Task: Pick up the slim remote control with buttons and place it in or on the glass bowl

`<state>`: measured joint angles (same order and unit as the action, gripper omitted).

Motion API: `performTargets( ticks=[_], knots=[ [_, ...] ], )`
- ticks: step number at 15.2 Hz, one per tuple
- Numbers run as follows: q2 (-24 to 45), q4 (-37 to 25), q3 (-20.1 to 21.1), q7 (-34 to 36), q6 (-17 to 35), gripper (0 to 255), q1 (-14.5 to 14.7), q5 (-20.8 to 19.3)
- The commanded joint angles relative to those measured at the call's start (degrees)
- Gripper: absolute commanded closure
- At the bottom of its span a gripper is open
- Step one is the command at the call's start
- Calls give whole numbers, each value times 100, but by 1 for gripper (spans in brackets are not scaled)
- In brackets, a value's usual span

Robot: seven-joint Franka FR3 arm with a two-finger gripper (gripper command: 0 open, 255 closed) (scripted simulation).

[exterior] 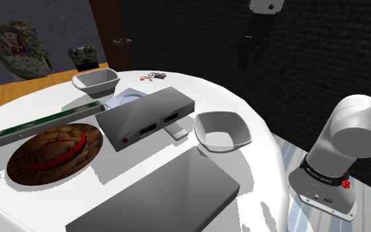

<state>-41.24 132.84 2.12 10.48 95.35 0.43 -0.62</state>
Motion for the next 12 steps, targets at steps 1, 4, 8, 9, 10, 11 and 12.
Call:
performTargets(
  ticks=[1, 4, 8, 9, 10, 11, 12],
  knots=[
    [222, 50, 130, 163, 252, 0, 39, 78],
    [657, 72, 345, 423, 669, 0, 102, 183],
    [1314, -2, 628, 766, 1201, 0, 170, 276],
    [1491, -39, 697, 853, 1328, 0, 184, 289],
    [1672, -84, 764, 941, 1452, 0, 198, 296],
    [1857, -136, 831, 1030, 1573, 0, 211, 299],
    [2046, -195, 897, 1119, 1690, 0, 223, 296]
  ],
)
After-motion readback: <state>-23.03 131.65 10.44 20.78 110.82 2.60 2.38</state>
